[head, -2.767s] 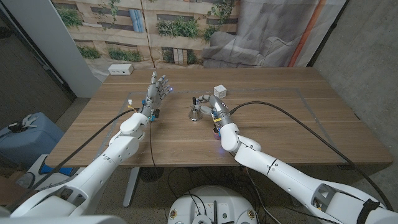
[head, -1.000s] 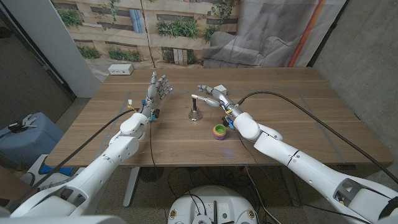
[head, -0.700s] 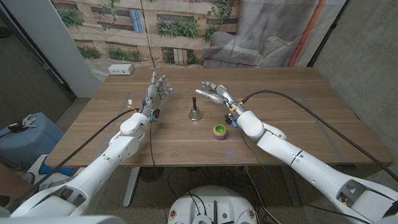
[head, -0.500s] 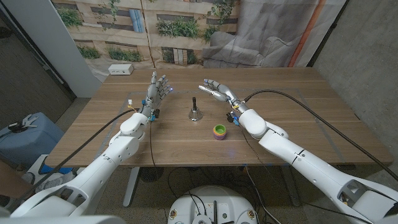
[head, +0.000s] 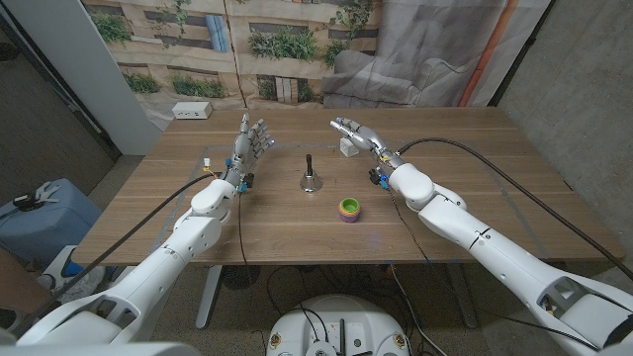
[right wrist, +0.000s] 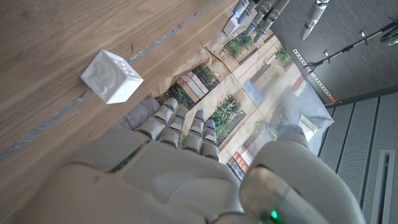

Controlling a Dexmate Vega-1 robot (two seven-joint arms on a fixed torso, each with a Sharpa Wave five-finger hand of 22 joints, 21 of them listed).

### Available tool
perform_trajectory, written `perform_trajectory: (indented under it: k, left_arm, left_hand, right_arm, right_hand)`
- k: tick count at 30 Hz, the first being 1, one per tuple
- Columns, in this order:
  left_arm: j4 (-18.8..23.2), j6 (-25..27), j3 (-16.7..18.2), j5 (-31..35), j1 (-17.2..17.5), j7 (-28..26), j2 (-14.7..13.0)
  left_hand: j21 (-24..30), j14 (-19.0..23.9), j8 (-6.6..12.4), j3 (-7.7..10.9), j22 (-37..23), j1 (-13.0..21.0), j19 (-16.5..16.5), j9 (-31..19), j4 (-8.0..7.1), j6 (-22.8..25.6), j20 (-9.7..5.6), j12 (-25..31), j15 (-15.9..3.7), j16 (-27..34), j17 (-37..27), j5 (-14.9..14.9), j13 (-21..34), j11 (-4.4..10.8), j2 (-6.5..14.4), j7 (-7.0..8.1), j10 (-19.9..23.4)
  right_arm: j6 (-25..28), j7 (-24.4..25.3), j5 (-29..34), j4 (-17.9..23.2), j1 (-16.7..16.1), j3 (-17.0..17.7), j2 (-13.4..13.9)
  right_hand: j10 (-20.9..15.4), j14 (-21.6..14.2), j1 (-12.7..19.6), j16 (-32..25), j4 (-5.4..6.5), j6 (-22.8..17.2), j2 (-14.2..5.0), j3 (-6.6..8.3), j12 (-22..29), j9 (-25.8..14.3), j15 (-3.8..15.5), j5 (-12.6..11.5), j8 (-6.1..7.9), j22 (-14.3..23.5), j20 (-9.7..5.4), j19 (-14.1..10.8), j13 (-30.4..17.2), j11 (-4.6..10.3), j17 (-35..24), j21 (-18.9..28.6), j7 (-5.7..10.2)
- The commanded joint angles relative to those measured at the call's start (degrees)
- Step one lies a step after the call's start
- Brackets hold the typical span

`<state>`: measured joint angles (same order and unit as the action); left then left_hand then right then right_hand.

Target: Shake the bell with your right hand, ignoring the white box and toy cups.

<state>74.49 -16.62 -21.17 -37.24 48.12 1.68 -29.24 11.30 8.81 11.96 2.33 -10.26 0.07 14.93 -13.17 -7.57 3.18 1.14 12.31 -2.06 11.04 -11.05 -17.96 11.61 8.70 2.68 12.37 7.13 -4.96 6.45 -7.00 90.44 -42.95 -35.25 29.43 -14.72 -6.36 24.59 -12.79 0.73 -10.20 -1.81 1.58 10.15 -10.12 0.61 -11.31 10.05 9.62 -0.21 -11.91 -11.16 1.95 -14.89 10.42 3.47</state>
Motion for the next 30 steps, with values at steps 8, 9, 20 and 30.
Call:
perform_trajectory:
  k: [8, 9, 20, 30]
  left_arm:
    - [0.0, 0.0, 0.0, 0.0, 0.0, 0.1, 0.0]
    - [0.0, 0.0, 0.0, 0.0, 0.0, 0.1, 0.0]
    - [-0.1, 0.0, 0.0, 0.0, 0.0, 0.1, 0.0]
    - [-0.1, -0.1, 0.0, 0.0, 0.0, 0.1, 0.0]
  left_hand:
    - [0.4, 0.5, 0.33, -0.03, -0.3, 0.1, 0.4, -0.2, -0.39, 0.0, 0.06, 0.3, -5.58, 0.3, -0.3, -0.4, 0.3, 0.16, 0.4, 0.35, 0.1]
    - [0.4, 0.5, 0.33, -0.03, -0.3, 0.1, 0.4, -0.2, -0.39, 0.0, 0.08, 0.3, -5.58, 0.3, -0.3, -0.4, 0.3, 0.14, 0.4, 0.35, 0.1]
    - [0.4, 0.5, 0.33, -0.02, -0.3, 0.1, 0.4, -0.2, -0.39, 0.0, 0.07, 0.3, -5.61, 0.3, -0.3, -0.4, 0.3, 0.30, 0.4, 0.35, 0.0]
    - [0.4, 0.5, 0.32, -0.02, -0.3, 0.1, 0.4, -0.2, -0.39, 0.0, 0.08, 0.3, -5.63, 0.3, -0.3, -0.4, 0.3, 0.32, 0.4, 0.35, 0.1]
  right_arm:
    - [-1.8, -2.2, -7.8, -6.9, 1.3, 2.9, -0.2]
    - [-2.1, -2.4, -8.1, -7.5, 1.6, 2.9, -0.4]
    - [-4.6, -3.8, -11.0, -13.6, 4.3, 3.8, -1.6]
    - [-6.5, -2.3, -14.9, -16.1, 3.4, 6.2, -3.0]
  right_hand:
    - [0.8, 0.5, -1.8, -0.1, 1.24, 1.1, -1.28, 0.06, 0.3, -0.1, -0.49, -0.3, 0.06, 0.0, -0.05, -0.1, 0.0, -0.46, -0.2, 0.3, -0.21]
    - [0.8, 0.6, -1.9, 0.0, 1.29, 1.1, -1.32, 0.04, 0.3, -0.1, -0.49, -0.3, 0.06, 0.0, -0.07, -0.1, 0.0, -0.44, -0.2, 0.3, -0.22]
    - [2.8, 1.6, -3.8, 0.3, 2.00, 3.2, -2.02, -0.25, 0.1, 0.0, -1.04, -0.4, -0.20, 0.0, -0.32, 0.4, 0.2, -0.61, -0.1, 0.2, -1.03]
    - [3.4, 1.5, -4.5, 0.3, 2.12, 4.3, -2.58, -0.19, 0.2, 0.0, -0.96, -0.5, -0.12, 0.0, -0.56, 0.8, 0.3, -0.17, 0.1, 0.1, -1.27]
